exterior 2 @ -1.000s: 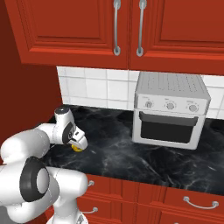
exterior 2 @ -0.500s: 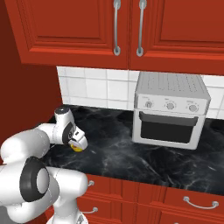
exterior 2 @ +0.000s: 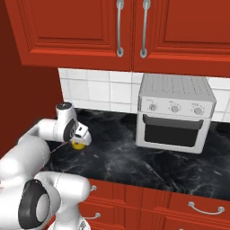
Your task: Pick the mug from the counter and place it inside the microwave. Then close the microwave.
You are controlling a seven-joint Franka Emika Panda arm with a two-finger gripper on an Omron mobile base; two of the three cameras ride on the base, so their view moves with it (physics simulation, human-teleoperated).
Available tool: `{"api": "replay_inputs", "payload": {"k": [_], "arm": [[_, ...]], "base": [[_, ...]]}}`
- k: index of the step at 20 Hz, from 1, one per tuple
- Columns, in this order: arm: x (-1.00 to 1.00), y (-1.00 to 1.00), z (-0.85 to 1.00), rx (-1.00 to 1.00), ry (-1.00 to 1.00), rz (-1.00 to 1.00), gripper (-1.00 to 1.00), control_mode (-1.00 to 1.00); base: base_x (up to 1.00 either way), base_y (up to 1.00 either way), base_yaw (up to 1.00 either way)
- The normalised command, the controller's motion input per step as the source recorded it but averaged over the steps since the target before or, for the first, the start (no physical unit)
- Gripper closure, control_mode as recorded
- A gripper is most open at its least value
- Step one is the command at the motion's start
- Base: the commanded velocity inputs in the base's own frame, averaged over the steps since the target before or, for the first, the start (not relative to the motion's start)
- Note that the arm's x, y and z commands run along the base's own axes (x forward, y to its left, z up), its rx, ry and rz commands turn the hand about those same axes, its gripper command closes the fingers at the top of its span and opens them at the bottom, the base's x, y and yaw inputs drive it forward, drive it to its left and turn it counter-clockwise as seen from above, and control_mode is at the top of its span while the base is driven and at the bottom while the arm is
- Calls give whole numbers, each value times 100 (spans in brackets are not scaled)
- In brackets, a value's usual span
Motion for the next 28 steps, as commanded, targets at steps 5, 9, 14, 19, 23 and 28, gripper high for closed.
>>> {"api": "replay_inputs", "payload": {"k": [5,9,14,19,23,28], "arm": [[-54,-7,72,-5,0,20,100,-100],[-85,-17,91,-17,-2,13,100,-100],[-87,-7,87,-10,-8,11,100,-100],[-48,-1,47,0,-14,2,100,-100],[-35,-12,55,0,2,-2,100,-100],[-5,-30,23,7,7,-12,100,-100]], "base": [[0,0,0],[0,0,0],[0,0,0],[0,0,0],[0,0,0],[0,0,0]]}}
